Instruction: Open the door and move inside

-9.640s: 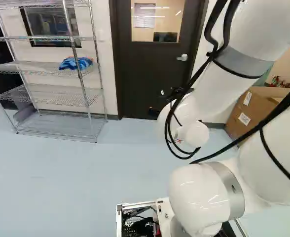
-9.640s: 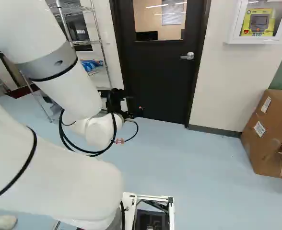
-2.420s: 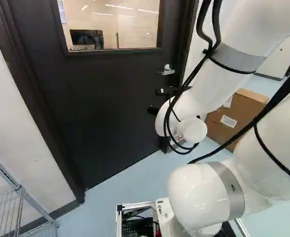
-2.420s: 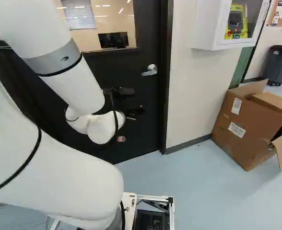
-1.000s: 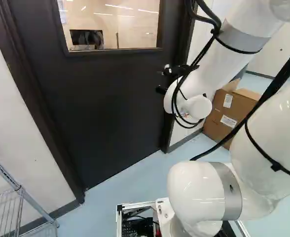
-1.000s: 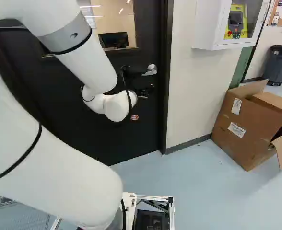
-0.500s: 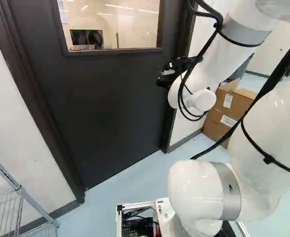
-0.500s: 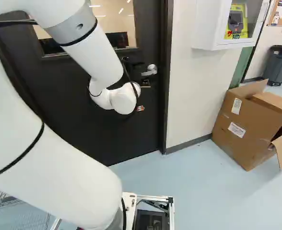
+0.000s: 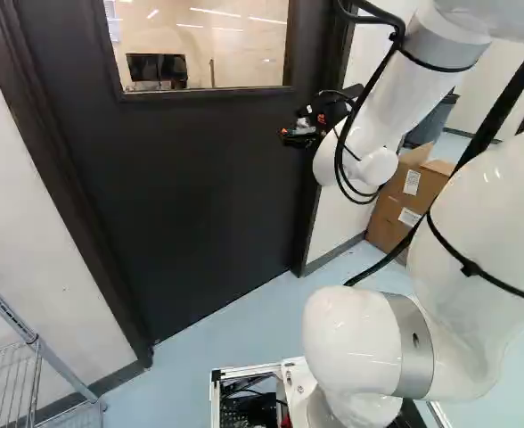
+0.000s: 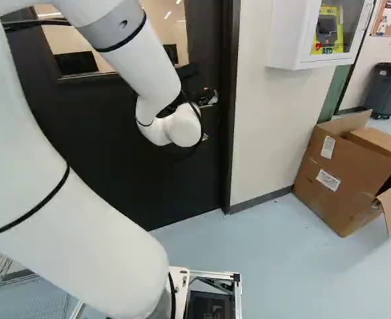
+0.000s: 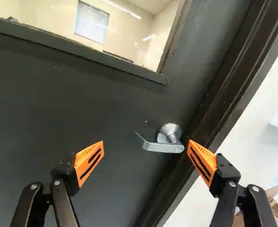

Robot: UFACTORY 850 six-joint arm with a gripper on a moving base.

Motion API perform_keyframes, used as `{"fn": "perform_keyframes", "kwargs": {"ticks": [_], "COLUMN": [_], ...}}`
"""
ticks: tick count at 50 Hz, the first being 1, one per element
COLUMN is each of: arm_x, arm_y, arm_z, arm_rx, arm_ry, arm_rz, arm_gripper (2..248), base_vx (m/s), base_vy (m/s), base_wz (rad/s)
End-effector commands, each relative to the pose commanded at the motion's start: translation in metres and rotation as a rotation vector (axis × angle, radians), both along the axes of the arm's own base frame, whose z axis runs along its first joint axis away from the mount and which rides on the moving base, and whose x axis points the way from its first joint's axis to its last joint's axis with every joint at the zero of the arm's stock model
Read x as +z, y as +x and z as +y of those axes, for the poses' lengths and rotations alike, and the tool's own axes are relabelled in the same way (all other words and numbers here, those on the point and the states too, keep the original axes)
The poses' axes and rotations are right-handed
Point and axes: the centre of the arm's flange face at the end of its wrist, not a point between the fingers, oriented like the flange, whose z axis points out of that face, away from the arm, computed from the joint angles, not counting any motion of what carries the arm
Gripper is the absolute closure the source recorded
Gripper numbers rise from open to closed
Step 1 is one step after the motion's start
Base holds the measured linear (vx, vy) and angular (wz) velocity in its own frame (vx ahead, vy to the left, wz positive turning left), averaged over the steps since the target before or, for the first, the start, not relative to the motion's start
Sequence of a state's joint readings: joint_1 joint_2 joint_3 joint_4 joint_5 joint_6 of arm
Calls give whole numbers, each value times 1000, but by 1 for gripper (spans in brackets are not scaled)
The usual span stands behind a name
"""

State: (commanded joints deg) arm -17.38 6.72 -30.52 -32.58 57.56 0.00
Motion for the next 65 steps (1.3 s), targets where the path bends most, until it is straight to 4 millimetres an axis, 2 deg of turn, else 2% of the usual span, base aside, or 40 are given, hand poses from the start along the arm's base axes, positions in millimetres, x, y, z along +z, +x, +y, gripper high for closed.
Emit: {"fn": "perform_keyframes", "kwargs": {"ticks": [37, 65], "arm_x": [35, 36], "arm_y": [52, 82], "arm_z": [-18, -10], "arm_rx": [91, 125], "arm_ry": [-130, -142], "arm_rz": [-21, -11], "arm_gripper": [3, 3], "base_vx": [0, 0], "base_vy": [0, 0], "base_wz": [0, 0]}}
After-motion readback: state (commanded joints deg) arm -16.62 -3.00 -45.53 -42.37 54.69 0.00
